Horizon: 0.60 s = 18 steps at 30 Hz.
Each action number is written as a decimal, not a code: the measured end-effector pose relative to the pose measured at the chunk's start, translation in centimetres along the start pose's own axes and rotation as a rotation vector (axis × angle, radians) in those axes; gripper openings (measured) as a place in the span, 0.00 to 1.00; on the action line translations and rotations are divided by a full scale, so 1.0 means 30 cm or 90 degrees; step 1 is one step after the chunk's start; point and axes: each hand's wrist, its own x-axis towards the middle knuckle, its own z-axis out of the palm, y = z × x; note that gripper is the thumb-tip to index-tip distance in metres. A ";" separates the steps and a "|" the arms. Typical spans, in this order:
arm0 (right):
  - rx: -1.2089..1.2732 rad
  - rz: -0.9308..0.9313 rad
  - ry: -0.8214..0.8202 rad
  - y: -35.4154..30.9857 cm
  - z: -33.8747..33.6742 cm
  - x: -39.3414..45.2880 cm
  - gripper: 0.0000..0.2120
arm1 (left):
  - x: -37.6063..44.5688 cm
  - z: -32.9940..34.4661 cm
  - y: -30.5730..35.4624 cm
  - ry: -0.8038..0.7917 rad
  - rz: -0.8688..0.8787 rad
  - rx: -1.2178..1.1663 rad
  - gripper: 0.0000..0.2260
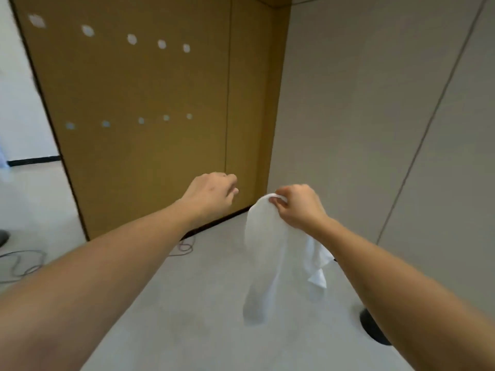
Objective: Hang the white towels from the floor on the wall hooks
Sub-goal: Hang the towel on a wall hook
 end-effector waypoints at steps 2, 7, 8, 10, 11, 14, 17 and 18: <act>0.045 -0.044 -0.011 -0.059 0.092 0.164 0.13 | 0.020 -0.013 -0.149 -0.021 -0.060 0.040 0.08; 0.167 -0.118 -0.006 -0.270 0.285 0.540 0.12 | 0.050 -0.061 -0.516 -0.054 -0.191 0.119 0.09; 0.172 -0.135 -0.007 -0.315 0.318 0.614 0.13 | 0.055 -0.070 -0.583 -0.050 -0.208 0.131 0.09; 0.173 -0.163 -0.003 -0.411 0.375 0.757 0.14 | 0.072 -0.081 -0.727 -0.034 -0.227 0.164 0.10; 0.175 -0.180 0.001 -0.461 0.401 0.829 0.14 | 0.086 -0.088 -0.802 -0.024 -0.235 0.179 0.10; 0.186 -0.223 0.023 -0.619 0.474 1.042 0.14 | 0.143 -0.122 -1.033 0.019 -0.252 0.199 0.12; 0.183 -0.256 0.027 -0.796 0.526 1.254 0.14 | 0.216 -0.170 -1.255 0.069 -0.246 0.210 0.13; 0.181 -0.267 0.026 -0.857 0.541 1.322 0.14 | 0.244 -0.189 -1.326 0.078 -0.245 0.221 0.13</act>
